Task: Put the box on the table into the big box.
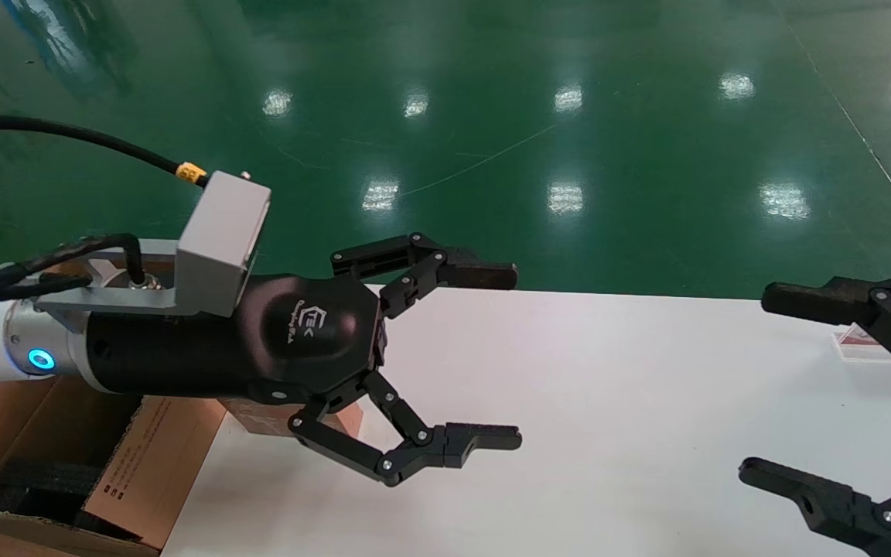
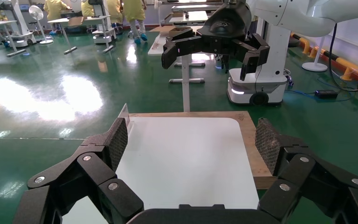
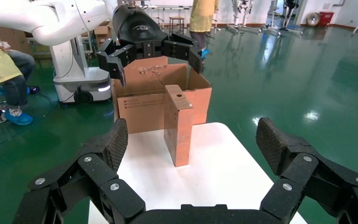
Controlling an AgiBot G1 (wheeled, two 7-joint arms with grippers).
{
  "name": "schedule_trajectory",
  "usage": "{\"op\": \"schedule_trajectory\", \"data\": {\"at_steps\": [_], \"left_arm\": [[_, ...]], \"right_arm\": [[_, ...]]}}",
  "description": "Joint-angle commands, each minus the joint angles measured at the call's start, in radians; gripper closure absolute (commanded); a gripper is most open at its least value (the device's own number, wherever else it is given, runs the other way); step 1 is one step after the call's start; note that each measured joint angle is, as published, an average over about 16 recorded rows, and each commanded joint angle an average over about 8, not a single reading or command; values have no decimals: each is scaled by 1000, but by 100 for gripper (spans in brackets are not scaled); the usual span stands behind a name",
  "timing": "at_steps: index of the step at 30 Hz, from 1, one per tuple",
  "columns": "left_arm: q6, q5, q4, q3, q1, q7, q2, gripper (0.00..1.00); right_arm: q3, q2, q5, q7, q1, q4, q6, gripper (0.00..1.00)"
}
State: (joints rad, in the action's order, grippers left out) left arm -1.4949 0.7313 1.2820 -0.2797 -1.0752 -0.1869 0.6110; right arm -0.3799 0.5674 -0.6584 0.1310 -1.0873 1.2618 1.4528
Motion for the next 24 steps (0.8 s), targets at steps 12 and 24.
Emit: {"op": "schedule_trajectory", "data": {"at_steps": [12, 24], "left_arm": [[0, 0, 0, 0, 0, 0, 0, 0], [0, 1, 1, 0, 0, 0, 0, 0]], "right_arm": [[0, 0, 0, 0, 0, 0, 0, 0], [0, 0, 0, 0, 0, 0, 0, 0]]}}
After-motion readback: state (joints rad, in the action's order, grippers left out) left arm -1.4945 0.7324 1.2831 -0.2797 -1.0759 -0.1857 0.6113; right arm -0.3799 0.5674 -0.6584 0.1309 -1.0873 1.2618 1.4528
